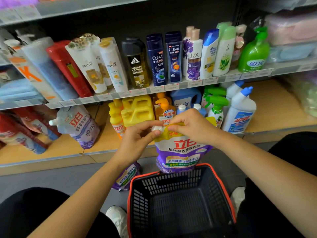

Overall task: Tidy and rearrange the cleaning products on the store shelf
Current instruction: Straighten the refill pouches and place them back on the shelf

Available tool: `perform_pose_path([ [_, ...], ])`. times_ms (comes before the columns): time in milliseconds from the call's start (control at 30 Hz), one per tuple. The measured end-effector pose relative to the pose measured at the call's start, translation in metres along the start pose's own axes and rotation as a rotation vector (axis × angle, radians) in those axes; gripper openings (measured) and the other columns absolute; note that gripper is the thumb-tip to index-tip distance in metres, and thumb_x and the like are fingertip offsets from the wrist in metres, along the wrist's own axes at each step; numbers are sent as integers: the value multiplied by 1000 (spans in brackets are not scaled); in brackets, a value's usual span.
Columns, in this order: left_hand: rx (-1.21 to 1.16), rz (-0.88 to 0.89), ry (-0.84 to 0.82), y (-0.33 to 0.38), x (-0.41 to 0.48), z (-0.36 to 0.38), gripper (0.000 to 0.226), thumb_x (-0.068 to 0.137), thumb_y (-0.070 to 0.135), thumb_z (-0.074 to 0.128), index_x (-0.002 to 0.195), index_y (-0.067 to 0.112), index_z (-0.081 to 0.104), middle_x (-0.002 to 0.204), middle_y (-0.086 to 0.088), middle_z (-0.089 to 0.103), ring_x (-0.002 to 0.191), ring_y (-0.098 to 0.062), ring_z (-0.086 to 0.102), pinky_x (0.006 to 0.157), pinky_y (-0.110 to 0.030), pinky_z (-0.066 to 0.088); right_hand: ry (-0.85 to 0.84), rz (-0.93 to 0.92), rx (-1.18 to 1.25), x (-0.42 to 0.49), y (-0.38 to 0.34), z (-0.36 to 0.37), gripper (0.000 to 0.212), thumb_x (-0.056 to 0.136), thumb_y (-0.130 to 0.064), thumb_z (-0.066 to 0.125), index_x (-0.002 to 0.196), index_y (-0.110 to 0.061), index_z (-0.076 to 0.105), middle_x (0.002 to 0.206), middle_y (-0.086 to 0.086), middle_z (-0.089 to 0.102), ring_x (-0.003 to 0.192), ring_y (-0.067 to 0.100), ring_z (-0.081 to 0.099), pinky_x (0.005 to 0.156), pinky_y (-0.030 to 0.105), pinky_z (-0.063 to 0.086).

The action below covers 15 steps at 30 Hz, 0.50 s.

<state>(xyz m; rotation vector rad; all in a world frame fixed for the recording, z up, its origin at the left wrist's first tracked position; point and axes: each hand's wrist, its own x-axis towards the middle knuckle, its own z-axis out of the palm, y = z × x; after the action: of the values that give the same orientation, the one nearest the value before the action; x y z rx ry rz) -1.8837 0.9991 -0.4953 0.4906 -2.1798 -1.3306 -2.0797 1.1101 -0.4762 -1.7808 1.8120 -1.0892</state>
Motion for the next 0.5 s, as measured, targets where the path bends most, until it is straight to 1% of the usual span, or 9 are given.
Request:
perform_pose_path([
  [67, 40, -2, 44, 0, 0, 2, 28, 91, 23, 70, 117, 13, 74, 106, -2, 78, 98, -23, 73, 86, -44, 61, -8, -18, -76, -2, 2, 1, 19, 93, -22, 68, 88, -7, 78, 73, 10, 70, 66, 20, 61, 63, 41, 49],
  [100, 58, -5, 73, 1, 0, 3, 26, 90, 25, 71, 113, 15, 76, 100, -3, 78, 94, -25, 74, 83, -46, 61, -8, -25, -103, -2, 2, 1, 20, 94, -24, 68, 89, -7, 78, 75, 11, 71, 69, 24, 63, 65, 44, 50],
  [167, 69, -12, 135, 3, 1, 6, 18, 88, 29, 74, 105, 24, 79, 89, -5, 78, 85, -30, 73, 77, -51, 60, -1, -41, -123, -4, 2, 2, 20, 94, -25, 67, 89, -8, 78, 76, 10, 72, 71, 24, 65, 66, 45, 50],
  [233, 90, -6, 188, 6, 2, 10, 7, 88, 29, 77, 94, 31, 79, 81, 1, 78, 77, -26, 73, 70, -51, 60, -10, -42, -102, -4, 1, 3, 18, 93, -22, 68, 91, -8, 79, 77, 9, 73, 71, 23, 66, 66, 44, 51],
  [333, 162, 6, 211, 11, 4, 10, 3, 88, 28, 78, 86, 28, 80, 73, 3, 75, 67, -22, 70, 61, -48, 56, -49, -22, -55, -3, 0, 7, 15, 93, -18, 68, 96, -8, 79, 81, 10, 74, 75, 25, 68, 69, 45, 52],
  [400, 203, 28, 171, 13, 5, 6, 5, 86, 27, 79, 85, 23, 81, 76, 4, 75, 72, -19, 70, 65, -48, 56, -62, -5, -32, -4, 1, 9, 14, 93, -17, 68, 97, -9, 79, 80, 9, 74, 75, 24, 67, 69, 45, 53],
  [500, 233, 81, 40, 15, 4, -4, 7, 85, 19, 78, 88, 14, 82, 90, 2, 75, 87, -17, 69, 73, -45, 57, -73, 0, 4, -6, 1, 11, 12, 93, -15, 68, 95, -10, 79, 77, 10, 72, 72, 27, 65, 65, 43, 51],
])
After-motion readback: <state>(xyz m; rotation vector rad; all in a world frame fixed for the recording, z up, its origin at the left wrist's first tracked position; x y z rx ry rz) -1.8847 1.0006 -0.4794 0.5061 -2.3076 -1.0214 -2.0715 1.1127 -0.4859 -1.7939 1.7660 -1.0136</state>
